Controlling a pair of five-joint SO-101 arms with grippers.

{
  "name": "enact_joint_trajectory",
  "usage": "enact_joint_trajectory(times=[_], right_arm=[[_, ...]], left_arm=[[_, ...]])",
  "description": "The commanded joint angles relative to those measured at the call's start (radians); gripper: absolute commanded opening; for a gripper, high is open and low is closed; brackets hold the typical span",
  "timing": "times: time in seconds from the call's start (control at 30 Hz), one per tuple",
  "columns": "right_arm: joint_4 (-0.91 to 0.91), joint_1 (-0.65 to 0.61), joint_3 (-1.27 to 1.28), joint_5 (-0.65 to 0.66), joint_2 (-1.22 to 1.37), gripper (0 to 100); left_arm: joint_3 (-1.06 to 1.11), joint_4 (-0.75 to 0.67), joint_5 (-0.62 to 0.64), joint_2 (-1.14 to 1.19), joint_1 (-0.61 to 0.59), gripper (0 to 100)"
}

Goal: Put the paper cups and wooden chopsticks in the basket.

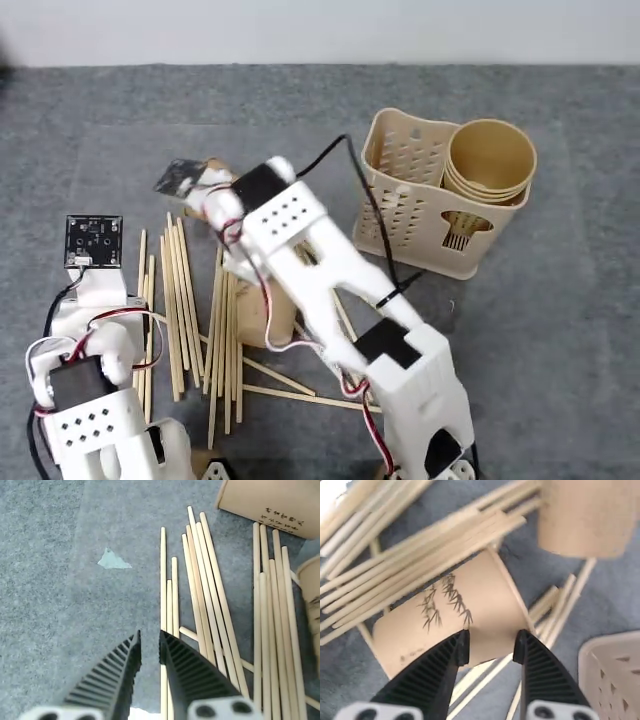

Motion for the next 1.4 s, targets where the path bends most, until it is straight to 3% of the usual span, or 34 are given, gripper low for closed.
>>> enact_joint_trajectory(times=[0.0, 0.17, 0.53, 0.83, 1.23, 1.37], right_arm=[[0.015, 0.022, -0.025, -0.008, -0.111, 18.0], [0.010, 0.021, -0.025, -0.008, -0.111, 25.9], [-0.001, 0.019, -0.025, -0.008, -0.071, 26.6], [-0.022, -0.010, -0.025, -0.005, 0.031, 26.3], [0.056, -0.047, -0.025, 0.118, 0.039, 26.1], [0.070, -0.047, -0.025, 0.146, 0.031, 17.8]], left_arm=[[-0.010, -0.018, -0.002, 0.005, 0.000, 7], [-0.010, -0.018, -0.002, 0.005, 0.000, 7], [-0.008, -0.018, -0.002, 0.005, 0.000, 7], [-0.005, -0.020, -0.002, 0.005, 0.000, 7], [-0.004, -0.020, -0.002, 0.005, 0.000, 7], [-0.004, -0.020, -0.002, 0.005, 0.000, 7]])
